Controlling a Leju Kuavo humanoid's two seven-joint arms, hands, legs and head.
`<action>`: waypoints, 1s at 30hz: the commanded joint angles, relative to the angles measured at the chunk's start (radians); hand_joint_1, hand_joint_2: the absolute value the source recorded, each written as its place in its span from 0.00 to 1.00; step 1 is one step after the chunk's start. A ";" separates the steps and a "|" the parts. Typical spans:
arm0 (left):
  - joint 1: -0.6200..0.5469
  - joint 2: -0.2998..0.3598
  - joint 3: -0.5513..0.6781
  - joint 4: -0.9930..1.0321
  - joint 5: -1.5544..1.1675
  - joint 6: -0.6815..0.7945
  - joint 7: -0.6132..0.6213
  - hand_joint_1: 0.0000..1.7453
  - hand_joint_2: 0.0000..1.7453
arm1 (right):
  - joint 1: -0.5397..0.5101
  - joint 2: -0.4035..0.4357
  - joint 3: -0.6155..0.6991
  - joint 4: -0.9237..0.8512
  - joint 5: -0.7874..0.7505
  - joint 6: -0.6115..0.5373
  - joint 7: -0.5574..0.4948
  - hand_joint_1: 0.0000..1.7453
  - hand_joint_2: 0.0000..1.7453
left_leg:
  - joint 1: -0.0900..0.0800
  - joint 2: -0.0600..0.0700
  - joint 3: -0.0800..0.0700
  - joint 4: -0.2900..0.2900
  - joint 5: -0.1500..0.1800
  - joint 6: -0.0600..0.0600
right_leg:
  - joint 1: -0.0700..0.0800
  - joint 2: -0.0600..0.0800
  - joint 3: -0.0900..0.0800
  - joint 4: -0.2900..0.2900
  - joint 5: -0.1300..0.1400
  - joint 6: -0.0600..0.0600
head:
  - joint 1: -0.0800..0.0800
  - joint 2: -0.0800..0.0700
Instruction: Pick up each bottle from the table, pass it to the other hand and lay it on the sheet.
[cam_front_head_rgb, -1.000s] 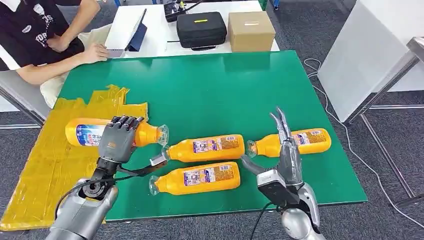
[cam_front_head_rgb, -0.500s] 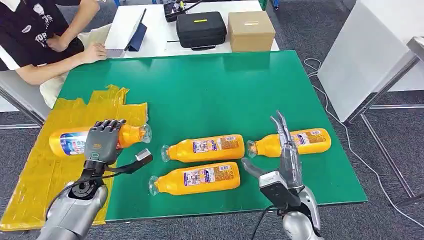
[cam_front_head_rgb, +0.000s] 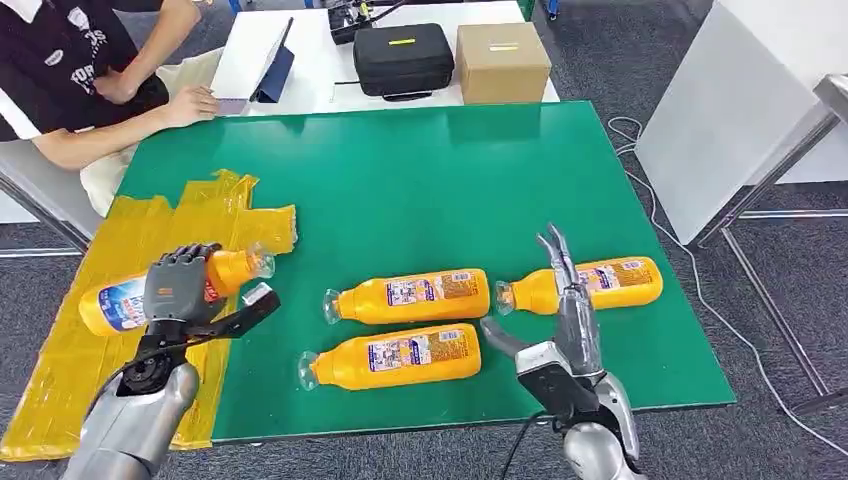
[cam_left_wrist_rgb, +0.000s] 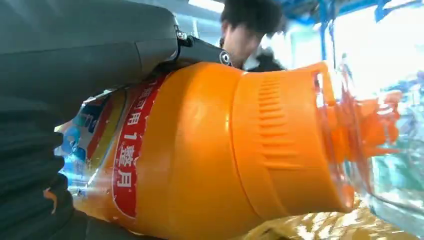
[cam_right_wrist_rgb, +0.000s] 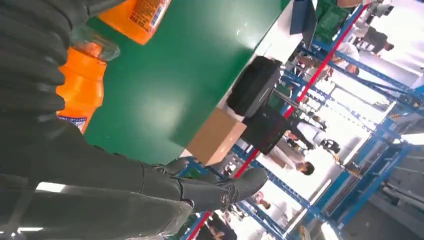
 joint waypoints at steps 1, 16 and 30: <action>-0.025 0.026 0.087 0.006 -0.019 -0.084 0.019 1.00 1.00 | -0.055 0.022 -0.007 0.076 -0.001 0.042 0.007 0.00 1.00 | 0.002 0.002 0.003 0.000 -0.002 -0.002 | 0.002 0.001 0.004 -0.001 -0.001 0.000 | 0.000 0.000; 0.025 0.016 0.089 -0.002 -0.026 -0.115 0.001 1.00 1.00 | -0.074 0.025 0.007 0.082 0.002 0.082 0.019 0.00 1.00 | 0.000 0.002 0.002 -0.001 -0.001 -0.001 | 0.000 0.001 0.003 -0.001 0.000 0.000 | 0.000 0.000; 0.026 -0.005 0.099 0.011 0.040 -0.170 -0.047 0.91 1.00 | -0.084 0.029 0.001 0.095 -0.002 0.087 0.020 0.00 1.00 | 0.001 0.001 0.004 0.000 -0.002 -0.002 | 0.001 -0.001 0.005 -0.002 -0.001 0.000 | 0.000 0.000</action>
